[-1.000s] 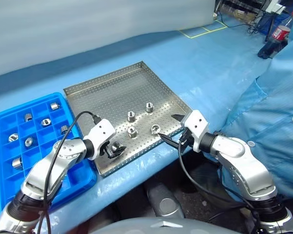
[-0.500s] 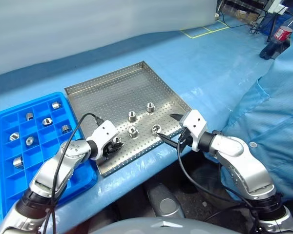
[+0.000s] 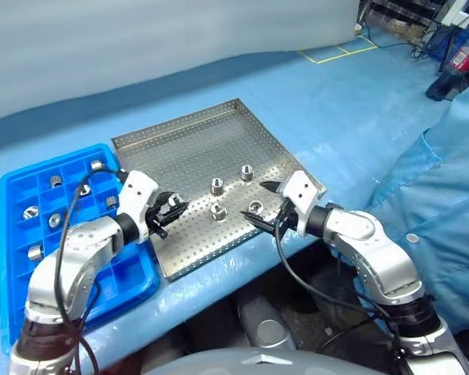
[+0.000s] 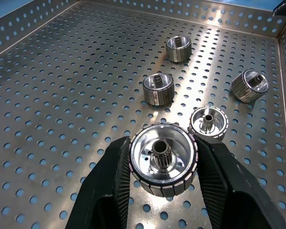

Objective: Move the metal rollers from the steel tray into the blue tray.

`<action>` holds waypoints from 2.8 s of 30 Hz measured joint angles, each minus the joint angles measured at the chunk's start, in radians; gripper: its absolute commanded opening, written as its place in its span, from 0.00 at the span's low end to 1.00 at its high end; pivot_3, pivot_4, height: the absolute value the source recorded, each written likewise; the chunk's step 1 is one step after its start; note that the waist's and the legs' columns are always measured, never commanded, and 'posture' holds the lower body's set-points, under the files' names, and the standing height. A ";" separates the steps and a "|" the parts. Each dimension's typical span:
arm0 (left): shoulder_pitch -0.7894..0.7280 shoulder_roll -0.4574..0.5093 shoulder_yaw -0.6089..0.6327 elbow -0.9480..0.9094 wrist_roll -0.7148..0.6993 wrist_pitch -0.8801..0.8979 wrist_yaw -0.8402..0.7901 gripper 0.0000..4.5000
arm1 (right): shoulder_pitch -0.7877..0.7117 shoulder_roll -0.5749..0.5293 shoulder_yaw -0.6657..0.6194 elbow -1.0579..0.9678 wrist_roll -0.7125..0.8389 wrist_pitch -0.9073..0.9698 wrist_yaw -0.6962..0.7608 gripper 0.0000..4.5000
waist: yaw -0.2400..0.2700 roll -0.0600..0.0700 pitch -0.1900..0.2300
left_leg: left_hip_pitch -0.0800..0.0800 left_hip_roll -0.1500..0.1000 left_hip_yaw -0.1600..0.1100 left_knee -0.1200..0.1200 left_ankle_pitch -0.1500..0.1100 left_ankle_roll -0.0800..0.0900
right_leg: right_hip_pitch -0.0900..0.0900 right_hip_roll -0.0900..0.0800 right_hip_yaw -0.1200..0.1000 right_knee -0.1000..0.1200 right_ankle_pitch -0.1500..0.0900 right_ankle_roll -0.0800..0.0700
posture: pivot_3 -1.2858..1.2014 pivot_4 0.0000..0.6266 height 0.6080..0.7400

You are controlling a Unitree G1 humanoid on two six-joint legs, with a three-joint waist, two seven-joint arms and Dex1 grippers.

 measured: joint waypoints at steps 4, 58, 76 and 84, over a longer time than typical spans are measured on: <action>0.136 0.033 0.165 -0.145 -0.016 0.018 0.026 0.41 | -0.053 0.039 0.019 0.026 0.072 -0.001 0.086 1.00 | 0.040 0.000 0.000 | 0.001 0.001 -0.001 -0.002 0.000 0.000 | 0.000 0.001 -0.001 0.000 0.000 -0.001 | 0.48 0.24 1.00; 0.101 -0.226 0.230 -0.247 -0.006 0.111 0.274 1.00 | -0.138 0.078 0.157 0.167 -0.055 -0.076 0.076 1.00 | 0.331 -0.001 0.001 | -0.001 -0.002 0.000 0.007 0.001 -0.002 | 0.003 0.000 -0.008 0.000 -0.003 -0.010 | 0.46 0.24 1.00; -0.397 -0.240 -0.429 0.626 0.233 -0.266 -0.006 1.00 | 0.138 -0.073 -0.101 -0.123 -0.165 0.042 -0.157 1.00 | 0.047 0.002 -0.001 | -0.006 -0.004 -0.002 0.008 -0.005 0.003 | 0.002 0.000 -0.002 -0.001 -0.001 0.002 | 0.31 0.24 1.00; -0.406 -0.250 -0.436 0.653 0.260 -0.271 -0.027 1.00 | 0.172 -0.072 -0.112 -0.172 -0.164 0.076 -0.178 1.00 | -0.088 0.003 0.000 | -0.001 -0.005 -0.001 0.008 -0.004 0.003 | 0.004 0.000 0.002 0.000 -0.002 0.002 | 0.31 0.24 1.00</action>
